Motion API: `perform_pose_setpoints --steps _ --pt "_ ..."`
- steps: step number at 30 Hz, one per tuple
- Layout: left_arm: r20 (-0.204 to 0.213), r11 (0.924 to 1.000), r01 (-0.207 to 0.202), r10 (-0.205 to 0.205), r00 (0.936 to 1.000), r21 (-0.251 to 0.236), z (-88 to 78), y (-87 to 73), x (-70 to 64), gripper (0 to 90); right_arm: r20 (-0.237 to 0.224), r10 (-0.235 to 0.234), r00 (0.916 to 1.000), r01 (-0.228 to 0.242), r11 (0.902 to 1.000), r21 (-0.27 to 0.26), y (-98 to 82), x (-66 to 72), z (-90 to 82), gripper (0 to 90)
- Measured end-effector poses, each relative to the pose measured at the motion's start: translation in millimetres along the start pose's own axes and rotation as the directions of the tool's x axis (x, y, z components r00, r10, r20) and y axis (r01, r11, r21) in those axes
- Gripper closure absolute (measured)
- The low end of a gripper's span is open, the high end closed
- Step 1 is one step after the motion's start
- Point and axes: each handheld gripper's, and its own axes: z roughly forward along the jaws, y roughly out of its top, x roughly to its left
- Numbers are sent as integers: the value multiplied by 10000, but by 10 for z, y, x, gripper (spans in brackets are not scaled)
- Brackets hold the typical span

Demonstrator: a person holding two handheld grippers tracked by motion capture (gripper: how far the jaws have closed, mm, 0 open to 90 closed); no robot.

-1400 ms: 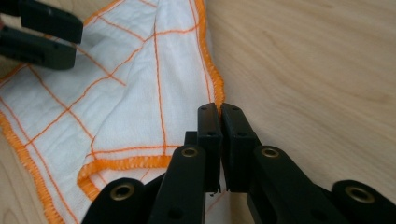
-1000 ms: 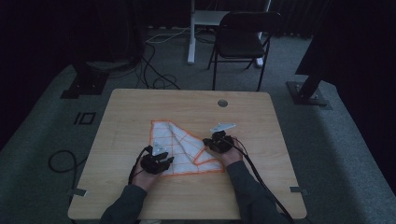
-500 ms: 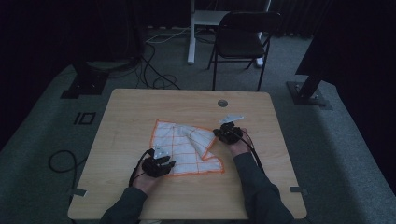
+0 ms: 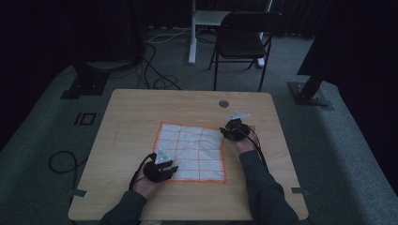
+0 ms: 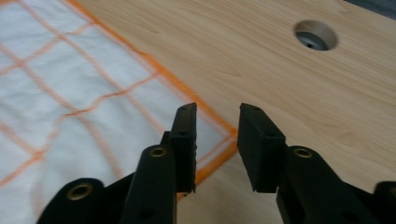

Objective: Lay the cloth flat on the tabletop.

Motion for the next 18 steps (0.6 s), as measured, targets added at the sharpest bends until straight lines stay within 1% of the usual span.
perform_pose_setpoints --steps 1,2,3,4,5,6,7,8,9,12,13,14,16,18 --pt "0 10000 0 0 10000 0 0 0 0 653 0 0 10000 0 10000 0 0 0 0 667" --pt "18 10000 -36 36 10000 -6 3 1 -13 653 -286 -100 9995 97 9999 -107 -17 75 -47 651" --pt "34 10000 -62 62 10000 -7 4 1 -22 653 -411 -99 9991 94 9999 -130 -28 107 -65 648" --pt "59 10000 -83 83 9999 -6 6 2 -27 653 -741 -44 9972 31 9999 -164 -56 160 -90 645" --pt "107 10000 -79 79 9999 -11 9 4 -39 652 -908 -83 9958 69 9998 -162 -76 196 -102 643" --pt "147 10000 -84 84 9999 -29 12 5 -47 652 -1025 -236 9945 223 9997 -138 -115 263 -117 641" --pt "157 9999 -128 128 9998 -28 16 7 -60 651 -1097 -269 9936 256 9996 -128 -141 301 -127 638" --pt "165 9999 -152 153 9997 -39 19 9 -67 651 -1293 -238 9913 220 9996 -157 -186 359 -144 637" --pt "192 9998 -166 167 9997 -63 25 11 -76 649 -1393 -249 9899 224 9996 -195 -212 391 -156 636" --pt "212 9998 -216 217 9995 -50 31 17 -84 644 -1825 -400 9824 350 9989 -309 -309 521 -198 637" --pt "227 9998 -202 204 9995 -65 33 18 -85 643 -1868 -515 9810 469 9985 -290 -330 551 -202 637" --pt "230 9998 -196 198 9995 -71 34 18 -85 642 -1842 -725 9802 697 9973 -217 -362 598 -196 637" --pt "235 9998 -188 190 9995 -79 35 18 -86 640 -1708 -993 9803 997 9950 -61 -412 637 -164 636" --pt "250 9998 -166 168 9995 -95 36 16 -85 637 -1689 -908 9814 941 9955 115 -460 631 -116 625"
